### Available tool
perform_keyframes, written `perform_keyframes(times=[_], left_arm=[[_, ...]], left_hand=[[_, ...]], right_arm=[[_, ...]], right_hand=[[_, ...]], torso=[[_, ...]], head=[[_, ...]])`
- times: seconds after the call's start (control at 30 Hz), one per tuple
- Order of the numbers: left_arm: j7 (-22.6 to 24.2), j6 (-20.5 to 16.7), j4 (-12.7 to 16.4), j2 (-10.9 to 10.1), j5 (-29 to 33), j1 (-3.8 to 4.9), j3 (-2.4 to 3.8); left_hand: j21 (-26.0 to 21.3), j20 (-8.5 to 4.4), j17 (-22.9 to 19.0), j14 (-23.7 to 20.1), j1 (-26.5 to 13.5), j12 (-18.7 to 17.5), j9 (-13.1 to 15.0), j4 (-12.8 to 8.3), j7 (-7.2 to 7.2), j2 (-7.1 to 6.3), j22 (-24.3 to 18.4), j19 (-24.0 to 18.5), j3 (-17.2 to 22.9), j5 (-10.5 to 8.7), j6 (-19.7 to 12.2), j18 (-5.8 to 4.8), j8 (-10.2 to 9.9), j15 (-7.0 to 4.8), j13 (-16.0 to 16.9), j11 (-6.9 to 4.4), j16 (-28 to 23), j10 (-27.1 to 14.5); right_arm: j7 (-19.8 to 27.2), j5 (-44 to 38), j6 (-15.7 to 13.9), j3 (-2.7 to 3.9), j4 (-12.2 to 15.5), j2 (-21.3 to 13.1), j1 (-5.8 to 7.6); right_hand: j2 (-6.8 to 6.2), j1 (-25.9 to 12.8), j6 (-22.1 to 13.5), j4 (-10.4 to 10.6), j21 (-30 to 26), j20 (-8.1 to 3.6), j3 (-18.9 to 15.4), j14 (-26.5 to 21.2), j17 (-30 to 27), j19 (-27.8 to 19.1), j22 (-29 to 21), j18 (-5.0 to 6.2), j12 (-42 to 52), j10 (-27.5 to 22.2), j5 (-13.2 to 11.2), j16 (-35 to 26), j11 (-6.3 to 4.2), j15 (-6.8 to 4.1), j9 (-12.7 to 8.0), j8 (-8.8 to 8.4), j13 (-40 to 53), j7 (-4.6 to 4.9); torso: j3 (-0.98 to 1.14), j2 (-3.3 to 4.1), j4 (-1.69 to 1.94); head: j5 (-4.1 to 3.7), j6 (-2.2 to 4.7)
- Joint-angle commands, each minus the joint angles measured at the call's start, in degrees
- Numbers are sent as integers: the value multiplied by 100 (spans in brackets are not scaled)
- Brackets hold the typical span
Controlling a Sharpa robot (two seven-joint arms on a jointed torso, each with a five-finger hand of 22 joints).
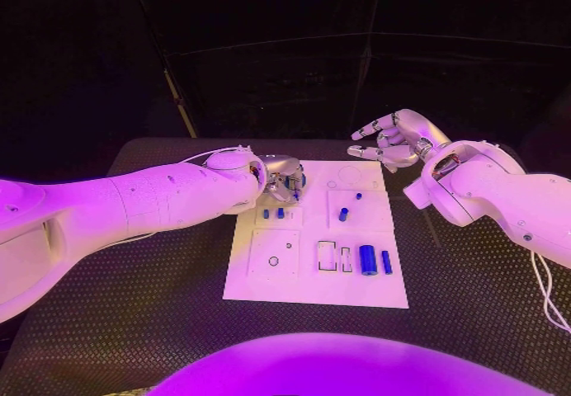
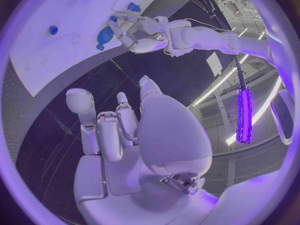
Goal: Assemble the parts on the task board
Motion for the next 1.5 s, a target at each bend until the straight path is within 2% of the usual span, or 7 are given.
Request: perform_keyframes(times=[0.03,0.27,0.43,0.83,0.93,1.23,1.5], left_arm=[[109,-255,124,-86,41,15,66],[160,-389,378,-338,225,18,263],[160,-401,487,-483,394,20,320],[-9,-42,603,-768,481,17,338],[-20,-21,586,-785,483,13,337],[28,118,497,-789,484,7,335],[-4,262,437,-761,485,6,331]], left_hand=[[46,-5,-19,98,-102,-47,0,22,12,-6,23,20,33,-28,40,-51,-46,-17,-1,-11,37,62],[65,-1,-37,94,-148,-79,1,37,17,-17,46,21,35,-28,59,-54,-66,-14,0,-8,37,86],[110,0,-35,95,-155,-88,2,37,17,-20,97,34,37,-28,64,-63,-71,-13,1,-8,41,92],[202,3,-76,87,-198,-133,2,38,18,-56,203,57,28,-34,84,-81,-100,-11,2,-7,34,119],[210,4,-87,85,-207,-143,2,38,17,-67,212,58,24,-35,87,-83,-107,-11,2,-7,31,125],[251,5,-105,80,-216,-156,3,34,15,-81,260,67,20,-35,94,-92,-115,-11,3,-8,26,135],[294,7,-115,77,-213,-164,4,30,10,-79,309,77,24,-33,104,-102,-119,-12,4,-12,23,146]], right_arm=[[53,12,-2,3,0,-2,9],[63,12,4,3,-27,16,4],[69,12,13,3,-45,29,-4],[68,12,32,3,-78,30,-11],[71,12,39,3,-84,30,-12],[78,12,49,3,-87,30,-13],[77,12,50,2,-88,35,-13]], right_hand=[[54,-23,-29,29,-34,-17,11,405,696,-33,-2,79,-4,-29,17,-28,5,-27,-9,32,5,-12],[54,-23,-29,29,-34,-17,11,405,696,-33,-2,79,-4,-29,17,-28,5,-27,-9,32,5,-12],[61,-15,-25,30,-36,-17,10,405,694,-32,-5,79,-3,-28,21,-30,4,-28,-8,38,6,-13],[61,-15,-25,30,-36,-17,10,405,694,-32,-5,79,-3,-28,21,-30,4,-28,-8,38,6,-13],[61,-15,-25,30,-36,-17,10,405,694,-32,-5,79,-3,-28,21,-30,4,-28,-8,38,6,-13],[61,-15,-25,30,-36,-17,10,405,694,-32,-5,79,-3,-28,21,-30,4,-28,-8,38,6,-13],[61,-15,-25,30,-36,-17,10,405,694,-32,-5,79,-3,-28,21,-30,4,-28,-8,38,6,-13]], torso=[[-1,2,8],[-8,2,24],[-16,-2,42],[-10,3,42],[-15,1,48],[-5,1,10],[-9,4,30]], head=[[2,-1],[30,-1],[51,-1],[63,-1],[59,-1],[92,-1],[87,-1]])
